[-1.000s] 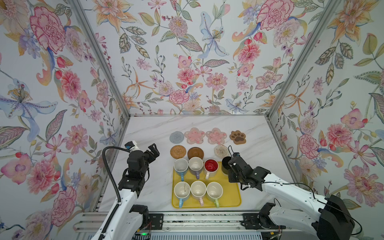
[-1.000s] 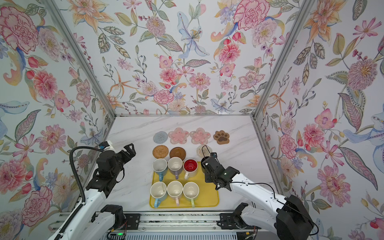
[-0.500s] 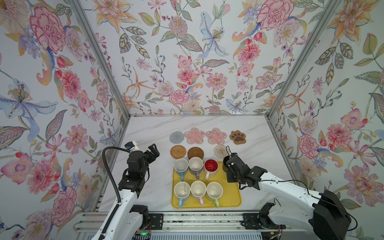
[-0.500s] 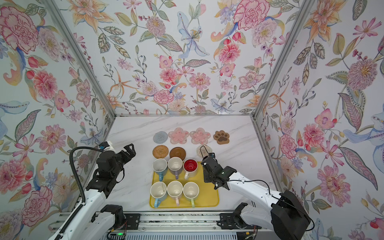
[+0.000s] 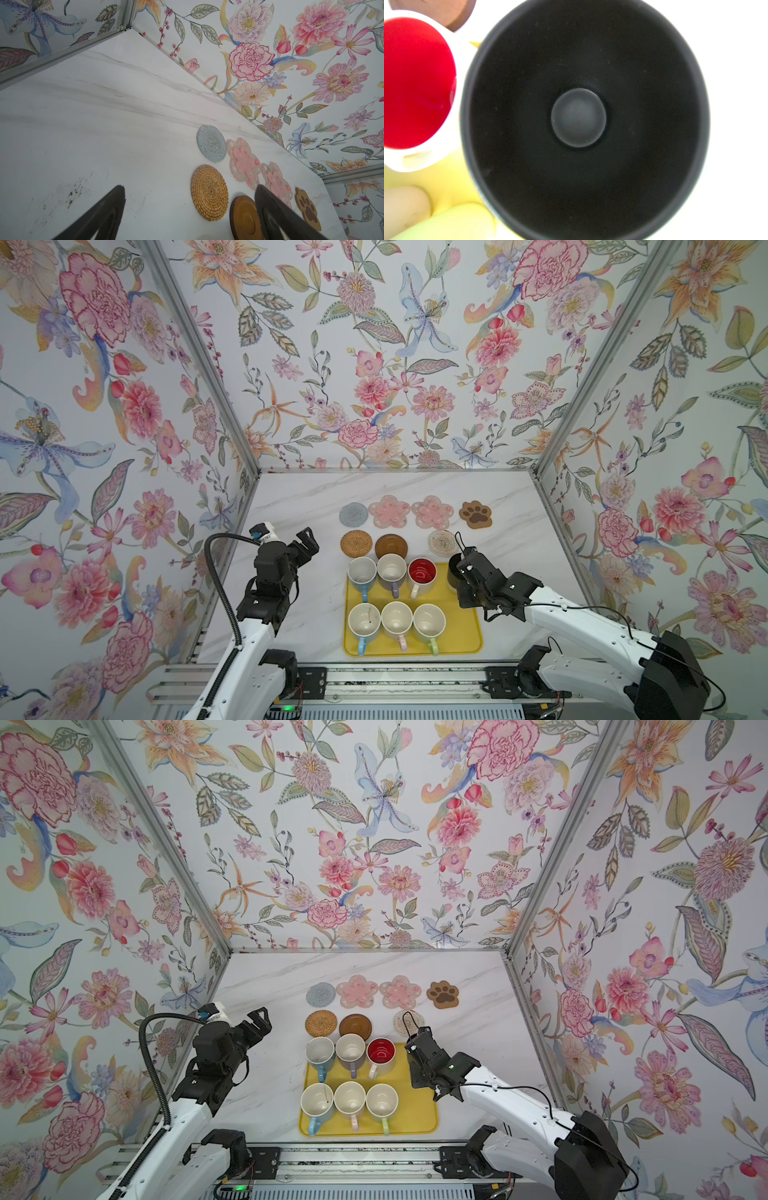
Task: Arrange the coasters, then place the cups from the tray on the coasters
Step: 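Lower the right gripper around the black mug's rim and close it, then lift the black mug with the right gripper toward the paw-shaped coaster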
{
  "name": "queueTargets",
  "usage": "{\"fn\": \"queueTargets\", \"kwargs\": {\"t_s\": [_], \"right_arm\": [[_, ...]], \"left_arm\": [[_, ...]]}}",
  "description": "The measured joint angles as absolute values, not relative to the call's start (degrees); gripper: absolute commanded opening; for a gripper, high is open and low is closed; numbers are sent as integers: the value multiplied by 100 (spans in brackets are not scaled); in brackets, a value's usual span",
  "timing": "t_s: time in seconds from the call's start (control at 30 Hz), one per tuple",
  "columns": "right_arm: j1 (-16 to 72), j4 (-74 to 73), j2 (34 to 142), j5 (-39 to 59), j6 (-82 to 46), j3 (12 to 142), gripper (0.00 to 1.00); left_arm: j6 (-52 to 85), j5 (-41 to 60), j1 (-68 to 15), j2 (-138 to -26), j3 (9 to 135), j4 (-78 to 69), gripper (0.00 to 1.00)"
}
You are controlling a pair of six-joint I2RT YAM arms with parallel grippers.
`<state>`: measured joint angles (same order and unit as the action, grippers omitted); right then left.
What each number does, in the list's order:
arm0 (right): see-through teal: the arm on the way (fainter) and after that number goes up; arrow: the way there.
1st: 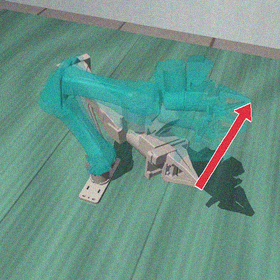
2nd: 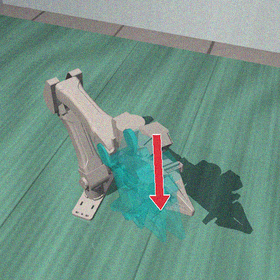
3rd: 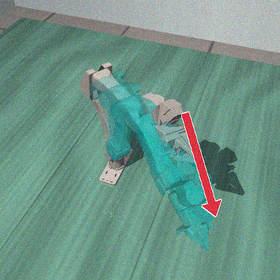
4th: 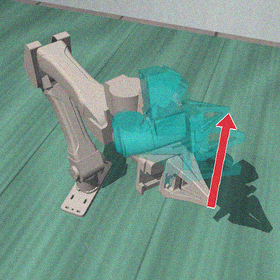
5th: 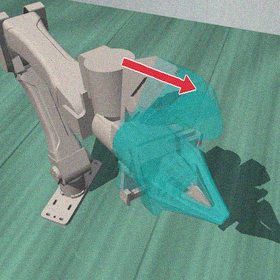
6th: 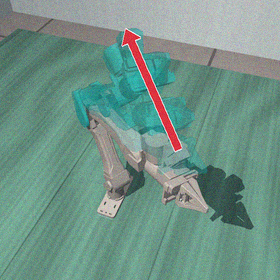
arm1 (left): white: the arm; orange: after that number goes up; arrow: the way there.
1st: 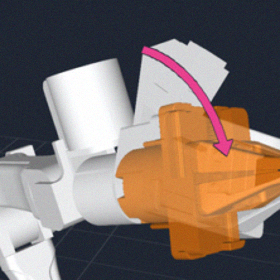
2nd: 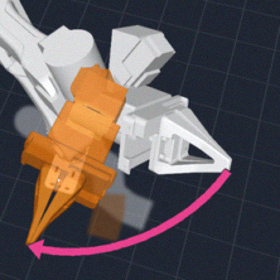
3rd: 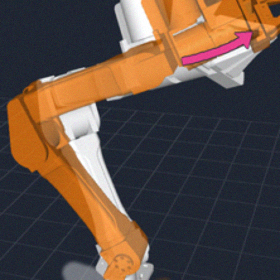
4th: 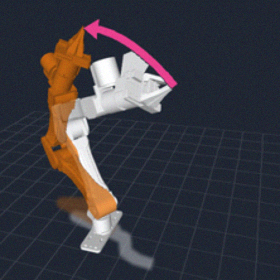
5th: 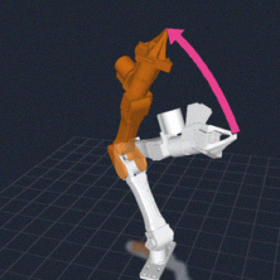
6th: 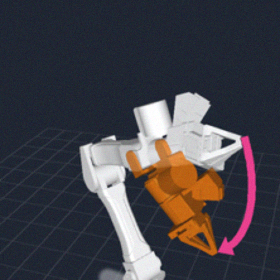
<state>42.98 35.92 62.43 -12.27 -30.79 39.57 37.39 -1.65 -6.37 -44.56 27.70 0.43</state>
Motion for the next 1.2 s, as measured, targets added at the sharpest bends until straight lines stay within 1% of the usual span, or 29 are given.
{"fn": "queueTargets", "kwargs": {"t_s": [0.13, 0.23, 0.43, 0.57, 0.73, 0.97, 1.2], "right_arm": [[4121, 3809, 6132, -1223, -2956, 4324, 0], [3815, 3861, 6071, -1225, -2823, 4554, 0], [2650, 3841, 6226, -1066, -2432, 4880, 0], [1918, 3743, 6663, -921, -2106, 5258, 0], [1361, 3531, 7472, -661, -1745, 5837, 0], [1059, 3140, 8580, -513, -1446, 6615, 0], [932, 2818, 9308, -504, -1173, 7220, 0]], "left_arm": [[3739, -165, -637, -4456, 2770, 45, 99], [3739, -167, -637, -4423, 2770, 78, 99], [3732, -167, -637, -4388, 2773, 169, 99], [3708, -167, -637, -4392, 2792, 281, 99], [3691, -169, -637, -4355, 2805, 392, 99], [3688, -172, -637, -4219, 2829, 543, 99], [3688, -172, -637, -4198, 2842, 646, 99]]}}
